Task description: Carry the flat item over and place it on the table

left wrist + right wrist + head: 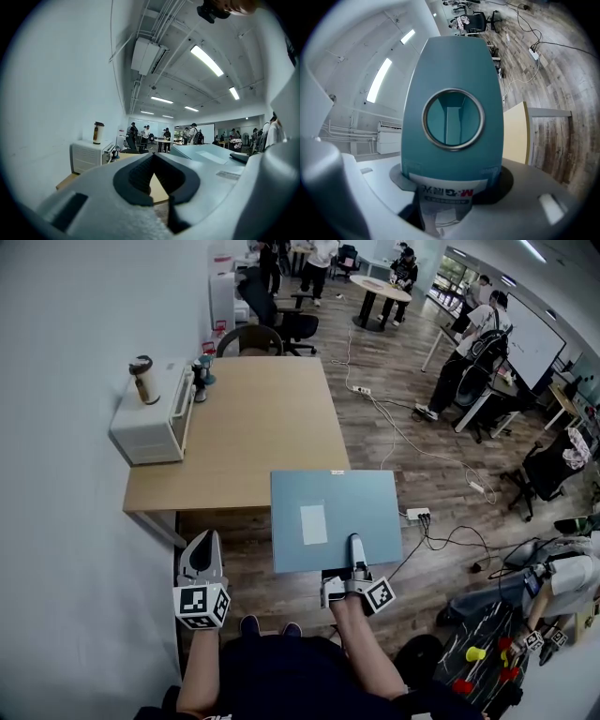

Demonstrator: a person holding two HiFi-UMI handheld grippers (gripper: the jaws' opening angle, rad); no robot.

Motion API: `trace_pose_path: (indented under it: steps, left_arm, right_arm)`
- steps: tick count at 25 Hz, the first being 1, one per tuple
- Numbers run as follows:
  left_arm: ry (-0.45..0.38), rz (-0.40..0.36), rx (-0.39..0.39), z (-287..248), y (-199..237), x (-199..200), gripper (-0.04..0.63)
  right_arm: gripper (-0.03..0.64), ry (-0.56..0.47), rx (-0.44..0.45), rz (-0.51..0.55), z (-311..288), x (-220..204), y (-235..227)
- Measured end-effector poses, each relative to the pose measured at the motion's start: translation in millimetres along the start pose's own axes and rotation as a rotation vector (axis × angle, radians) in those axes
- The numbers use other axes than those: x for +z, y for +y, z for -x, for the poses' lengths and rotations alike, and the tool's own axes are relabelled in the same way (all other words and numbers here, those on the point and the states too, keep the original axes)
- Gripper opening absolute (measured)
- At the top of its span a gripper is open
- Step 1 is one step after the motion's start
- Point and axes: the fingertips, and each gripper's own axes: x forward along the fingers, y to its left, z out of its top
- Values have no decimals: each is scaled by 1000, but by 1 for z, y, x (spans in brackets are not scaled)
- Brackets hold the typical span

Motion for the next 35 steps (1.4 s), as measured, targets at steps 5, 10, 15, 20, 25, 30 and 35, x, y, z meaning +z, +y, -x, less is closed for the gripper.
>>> trace_pose_path:
  steps: [5,10,15,20,25,30,35]
  left_arm:
    - [-5,-11,34,9,-11,-2,-6]
    - [-4,-22,53,22,-30,-10,-6]
    - [-15,-20,80,23,-36,-14,-6]
    - [-51,-30,104,10,-26,-5,-6]
    - [-84,-36,113,-20,-10,3,-5]
    - [-87,-46,94,-70,1,2,-5]
    - [-83,-47,64,-123,13,0,-5]
  right_arm:
    - [282,10,-11,0,12,12,-1]
    - [282,20,-13,-14,24,24,-6]
    - [282,21,-19,-28,28,33,-7]
    - [281,23,-25,-7,20,43,-13]
    - [281,-15,-31,-30,-4,56,-25]
    - [281,-8,-44,6,-44,62,-33]
    - [282,-16,-42,5,-89,65,-50]
